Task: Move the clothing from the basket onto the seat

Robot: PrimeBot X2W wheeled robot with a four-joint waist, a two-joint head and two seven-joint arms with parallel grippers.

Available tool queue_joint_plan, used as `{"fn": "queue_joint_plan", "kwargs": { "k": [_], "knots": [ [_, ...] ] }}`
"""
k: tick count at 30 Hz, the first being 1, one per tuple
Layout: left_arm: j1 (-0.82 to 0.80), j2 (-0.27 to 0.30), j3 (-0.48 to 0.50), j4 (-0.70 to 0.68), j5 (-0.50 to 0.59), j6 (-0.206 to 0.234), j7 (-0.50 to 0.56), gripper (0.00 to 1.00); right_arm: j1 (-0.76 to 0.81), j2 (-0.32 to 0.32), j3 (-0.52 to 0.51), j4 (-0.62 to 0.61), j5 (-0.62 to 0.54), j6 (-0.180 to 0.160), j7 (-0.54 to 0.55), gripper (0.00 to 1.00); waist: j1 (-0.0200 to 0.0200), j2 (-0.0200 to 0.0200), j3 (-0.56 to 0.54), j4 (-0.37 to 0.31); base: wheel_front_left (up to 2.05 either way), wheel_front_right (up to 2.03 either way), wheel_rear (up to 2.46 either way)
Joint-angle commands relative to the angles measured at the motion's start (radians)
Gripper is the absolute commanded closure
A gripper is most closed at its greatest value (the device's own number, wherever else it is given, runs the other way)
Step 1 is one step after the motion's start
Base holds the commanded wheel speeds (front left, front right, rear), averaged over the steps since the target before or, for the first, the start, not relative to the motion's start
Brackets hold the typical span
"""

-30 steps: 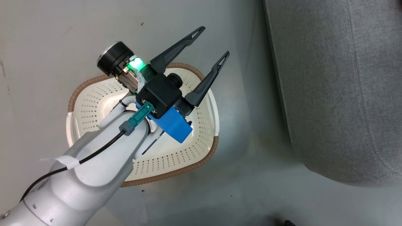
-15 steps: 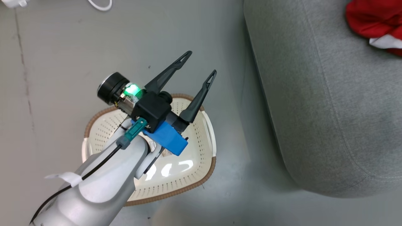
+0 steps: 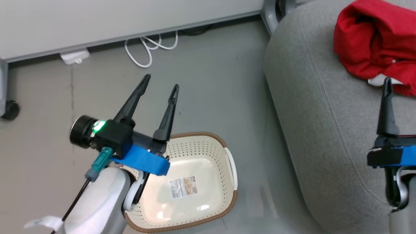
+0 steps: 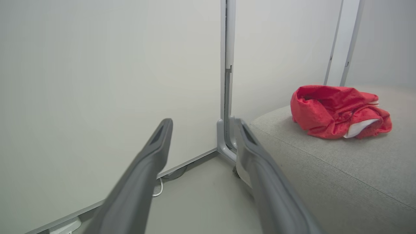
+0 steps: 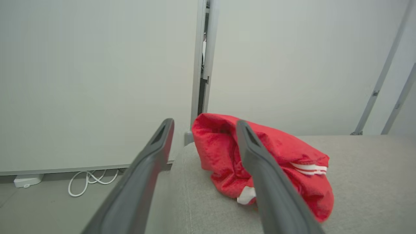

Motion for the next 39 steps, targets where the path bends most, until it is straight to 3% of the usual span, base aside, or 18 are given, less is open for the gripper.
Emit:
{"fn": "queue_joint_plan", "kwargs": {
  "k": [1,5,20,39],
  "knots": [
    [0.026,-0.005,0.028,-0.009,0.009,0.005,-0.004,0.00,0.023,0.006,0.012,-0.012,0.002,0.000,0.000,0.00,0.0003,-0.0001,-0.045,0.043,0.00,0.00,0.00],
    [0.113,-0.029,0.146,-0.025,0.035,0.004,-0.004,0.00,0.052,0.018,0.068,-0.026,0.008,0.001,0.000,0.00,0.0003,-0.0001,-0.094,0.091,0.00,0.00,0.00],
    [0.345,-0.114,0.424,-0.032,0.124,-0.054,-0.004,0.00,0.189,0.070,0.129,-0.042,0.008,0.000,0.000,0.00,0.0003,-0.0001,-0.217,0.178,0.00,0.00,0.00],
    [0.436,-0.204,0.530,-0.011,0.189,-0.129,-0.004,0.00,0.246,0.076,0.148,0.001,0.056,0.001,0.000,0.00,0.0003,-0.0001,-0.243,0.186,0.00,0.00,0.00]
  ]
}}
